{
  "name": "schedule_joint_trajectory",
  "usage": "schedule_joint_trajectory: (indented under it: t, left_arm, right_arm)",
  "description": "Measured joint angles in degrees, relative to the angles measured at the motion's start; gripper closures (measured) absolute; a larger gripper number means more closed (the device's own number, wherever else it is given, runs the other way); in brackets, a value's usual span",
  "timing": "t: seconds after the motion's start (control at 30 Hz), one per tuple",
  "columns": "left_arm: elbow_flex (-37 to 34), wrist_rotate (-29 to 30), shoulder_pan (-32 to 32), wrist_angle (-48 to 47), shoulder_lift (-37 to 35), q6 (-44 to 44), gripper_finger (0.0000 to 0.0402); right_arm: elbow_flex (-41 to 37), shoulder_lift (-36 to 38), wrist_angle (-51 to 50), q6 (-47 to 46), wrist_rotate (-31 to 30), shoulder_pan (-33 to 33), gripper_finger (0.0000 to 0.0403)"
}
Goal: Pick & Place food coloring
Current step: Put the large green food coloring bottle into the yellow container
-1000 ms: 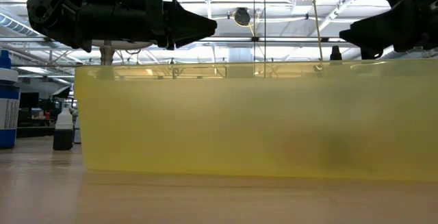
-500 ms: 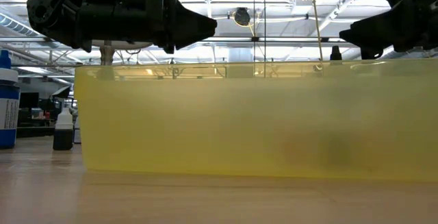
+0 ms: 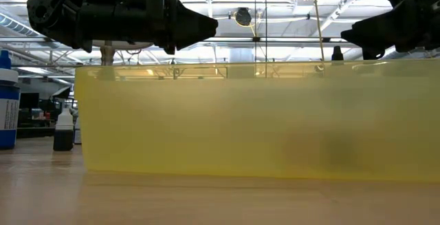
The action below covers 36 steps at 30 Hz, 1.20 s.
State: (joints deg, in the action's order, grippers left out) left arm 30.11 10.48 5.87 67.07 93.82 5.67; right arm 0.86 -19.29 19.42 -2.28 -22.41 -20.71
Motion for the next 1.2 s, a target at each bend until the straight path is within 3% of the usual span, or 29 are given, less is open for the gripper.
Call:
schedule_joint_trajectory:
  t: [0.23, 0.43, 0.73, 0.8, 0.9, 1.07, 1.13, 1.2]
  left_arm:
    - [0.00, -0.02, 0.02, 0.00, 0.01, -0.91, 0.0231]
    - [0.00, -2.42, 0.66, -0.02, 0.00, -15.81, 0.0231]
    - [0.26, -1.65, 0.42, -0.28, 0.02, -21.33, 0.0231]
    - [1.81, -2.69, -0.68, -4.22, -0.46, -21.25, 0.0231]
    - [8.05, -5.13, -3.36, -24.46, -4.91, -22.14, 0.0231]
    - [32.33, 1.34, -9.31, -77.47, -7.60, -25.55, 0.0231]
    - [42.31, 3.31, -11.27, -91.90, -6.68, -25.10, 0.0231]
    - [51.31, 2.10, -12.98, -99.62, -4.99, -23.86, 0.0229]
  right_arm:
    - [0.00, 0.00, 0.00, 0.00, 0.00, 0.00, 0.0289]
    - [0.00, 0.00, -0.01, 0.00, 0.00, 0.00, 0.0289]
    - [0.00, 0.00, -0.02, 0.00, 0.00, 0.00, 0.0288]
    - [0.00, 0.00, -0.01, 0.00, 0.00, -0.01, 0.0289]
    - [0.00, 0.00, 0.00, 0.00, 0.02, -0.02, 0.0288]
    - [0.00, 0.01, -0.17, -0.01, 0.02, 0.00, 0.0289]
    - [0.00, -0.13, -0.12, 0.00, 0.02, -0.01, 0.0288]
    - [0.00, -0.19, -0.13, 0.00, 0.02, -0.02, 0.0289]
